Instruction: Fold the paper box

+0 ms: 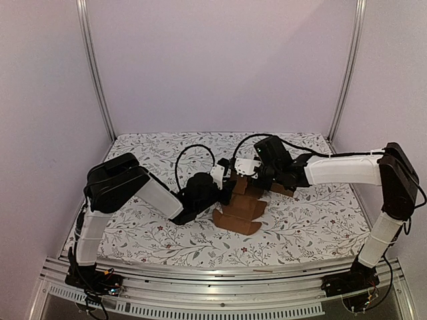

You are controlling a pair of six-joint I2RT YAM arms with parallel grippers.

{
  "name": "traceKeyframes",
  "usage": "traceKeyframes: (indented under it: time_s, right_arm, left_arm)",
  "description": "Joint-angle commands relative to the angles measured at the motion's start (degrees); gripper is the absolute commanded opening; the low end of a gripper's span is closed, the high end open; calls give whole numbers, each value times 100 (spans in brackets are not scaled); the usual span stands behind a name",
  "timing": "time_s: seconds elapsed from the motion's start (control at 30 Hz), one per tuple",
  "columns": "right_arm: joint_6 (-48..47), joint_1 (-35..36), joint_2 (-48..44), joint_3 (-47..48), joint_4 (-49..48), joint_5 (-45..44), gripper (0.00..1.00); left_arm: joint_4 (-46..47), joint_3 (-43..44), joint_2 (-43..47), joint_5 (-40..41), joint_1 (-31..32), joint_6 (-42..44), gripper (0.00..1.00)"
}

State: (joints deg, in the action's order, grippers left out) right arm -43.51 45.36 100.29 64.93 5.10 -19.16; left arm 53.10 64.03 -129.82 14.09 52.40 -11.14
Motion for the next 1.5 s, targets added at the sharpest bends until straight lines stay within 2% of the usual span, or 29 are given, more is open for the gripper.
traceKeyframes:
  time_s: [0.0,0.27,0.47,0.6,0.77,0.9,0.97,1.1,1.13,1.3,1.47]
  right_arm:
    - [1073,-103,-346,466,1785,552,45]
    - [1665,-791,-316,1632,3333,2109,51]
    - [1842,-1564,24,2447,3917,3276,52]
    - [1911,-2040,326,2889,4008,3398,52]
    - [1682,-2759,1423,4397,4879,3605,58]
    - [1962,-3294,2725,6038,5938,4101,66]
    - [2049,-3439,3434,6682,6418,4345,69]
    - [2013,-3493,4121,7070,6551,4352,72]
    - [2010,-3493,4194,7095,6516,4343,72]
    - [2135,-3570,4605,7217,6347,4689,75]
    - [2416,-3623,4982,7476,6205,5068,76]
  left_arm:
    - [148,75,-105,222,77,6,24]
    - [31,148,-113,213,77,6,23]
    - [-37,167,-87,166,77,31,23]
    - [27,-53,135,83,77,30,23]
    - [-109,-591,851,-236,77,-113,26]
    - [-1189,-525,1443,-392,32,-399,34]
    - [-2023,-154,1607,-440,-55,-624,39]
    - [-4150,836,1664,-755,-250,-983,40]
    - [-4365,932,1699,-794,-252,-988,40]
    - [-4538,689,2047,-1193,-244,-1167,40]
    - [-4508,241,2403,-1225,-161,-1328,40]
